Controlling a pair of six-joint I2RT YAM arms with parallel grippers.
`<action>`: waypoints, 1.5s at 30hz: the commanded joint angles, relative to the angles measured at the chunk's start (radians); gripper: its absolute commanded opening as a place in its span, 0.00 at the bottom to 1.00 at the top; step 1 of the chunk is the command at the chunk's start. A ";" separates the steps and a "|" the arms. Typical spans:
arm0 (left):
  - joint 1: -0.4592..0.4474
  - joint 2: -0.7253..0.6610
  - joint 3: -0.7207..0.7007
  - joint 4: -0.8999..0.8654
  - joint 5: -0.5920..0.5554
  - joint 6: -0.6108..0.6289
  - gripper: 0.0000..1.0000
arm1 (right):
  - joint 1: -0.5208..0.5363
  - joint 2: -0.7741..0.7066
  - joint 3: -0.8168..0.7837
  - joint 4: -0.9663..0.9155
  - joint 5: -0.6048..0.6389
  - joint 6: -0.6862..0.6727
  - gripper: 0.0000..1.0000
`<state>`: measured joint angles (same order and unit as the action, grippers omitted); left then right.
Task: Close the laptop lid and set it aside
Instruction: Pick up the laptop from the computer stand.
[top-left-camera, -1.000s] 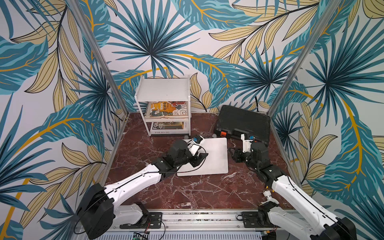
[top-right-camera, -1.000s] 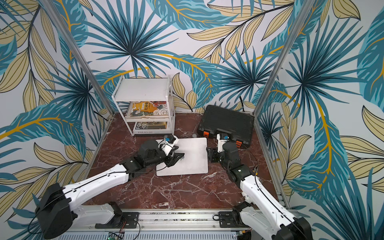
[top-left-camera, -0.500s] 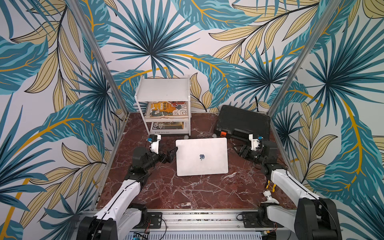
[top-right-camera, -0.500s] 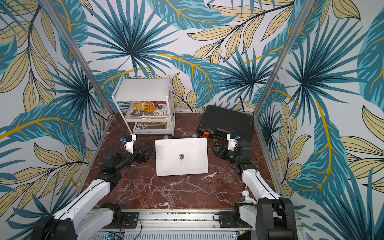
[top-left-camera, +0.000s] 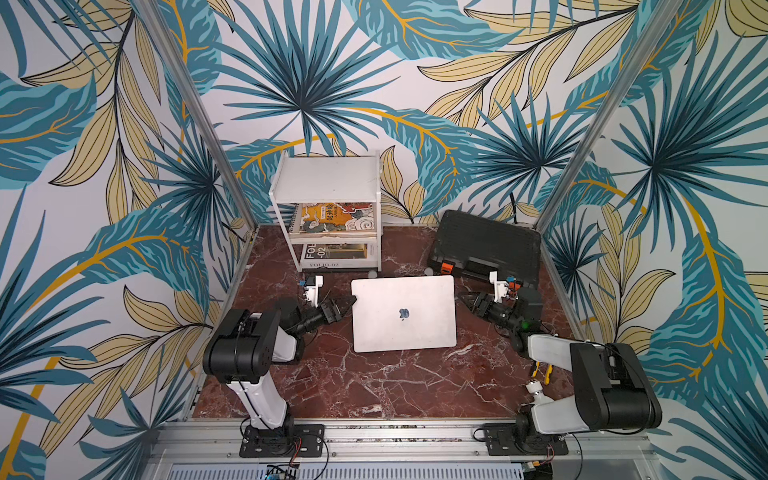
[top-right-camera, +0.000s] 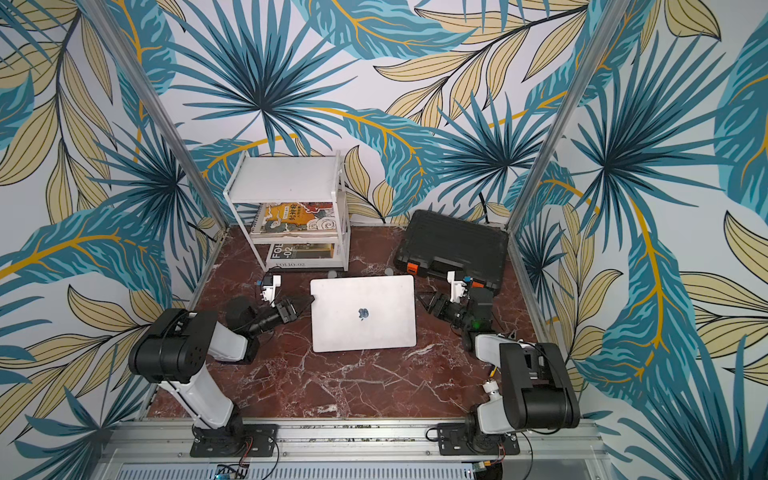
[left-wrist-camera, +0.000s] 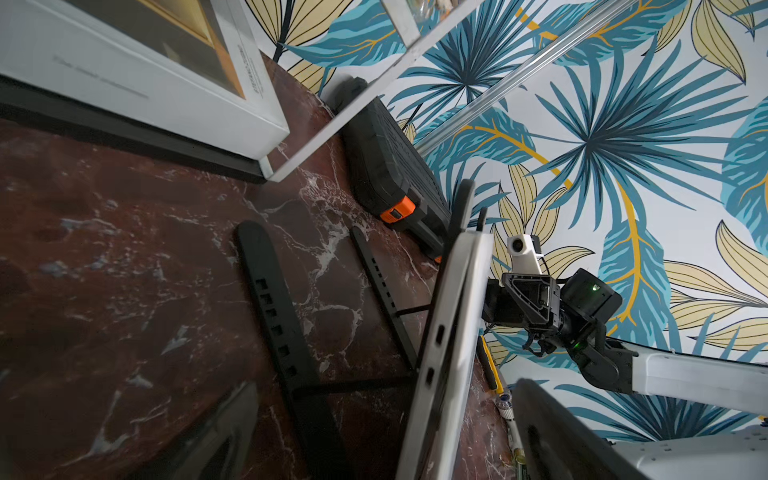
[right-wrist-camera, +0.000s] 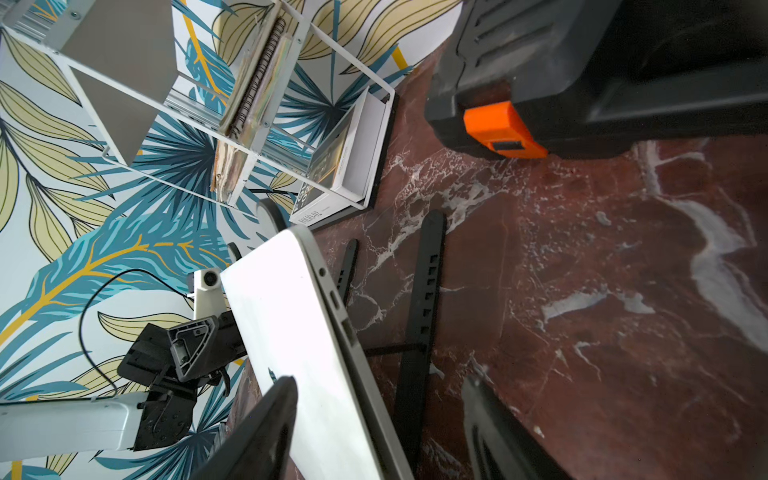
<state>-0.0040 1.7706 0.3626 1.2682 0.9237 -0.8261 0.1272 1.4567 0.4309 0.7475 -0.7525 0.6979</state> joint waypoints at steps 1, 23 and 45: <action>0.000 -0.044 -0.006 0.113 0.013 0.009 1.00 | 0.006 -0.032 -0.016 0.045 0.005 -0.037 0.66; -0.077 -0.203 -0.013 -0.267 -0.016 0.224 0.84 | 0.077 0.040 -0.001 0.096 -0.010 -0.049 0.66; -0.081 -0.086 -0.008 -0.119 0.023 0.130 0.65 | 0.096 0.228 -0.001 0.360 -0.064 0.051 0.53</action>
<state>-0.0818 1.7176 0.3450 1.1419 0.9367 -0.7208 0.2169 1.7020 0.4320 1.1011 -0.8024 0.7563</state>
